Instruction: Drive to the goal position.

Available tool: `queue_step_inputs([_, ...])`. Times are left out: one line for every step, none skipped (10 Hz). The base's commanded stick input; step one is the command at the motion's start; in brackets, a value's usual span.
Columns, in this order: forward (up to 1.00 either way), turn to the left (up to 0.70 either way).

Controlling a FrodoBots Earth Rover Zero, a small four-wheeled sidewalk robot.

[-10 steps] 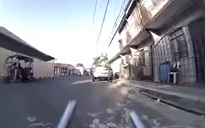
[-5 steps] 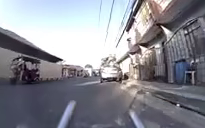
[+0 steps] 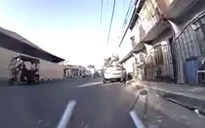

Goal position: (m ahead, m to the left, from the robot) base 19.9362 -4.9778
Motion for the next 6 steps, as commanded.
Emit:
queue_step_inputs([0.85,0.00])
queue_step_inputs([0.85,0.00])
queue_step_inputs([0.85,0.00])
queue_step_inputs([0.85,0.00])
queue_step_inputs([0.85,0.00])
queue_step_inputs([0.85,0.00])
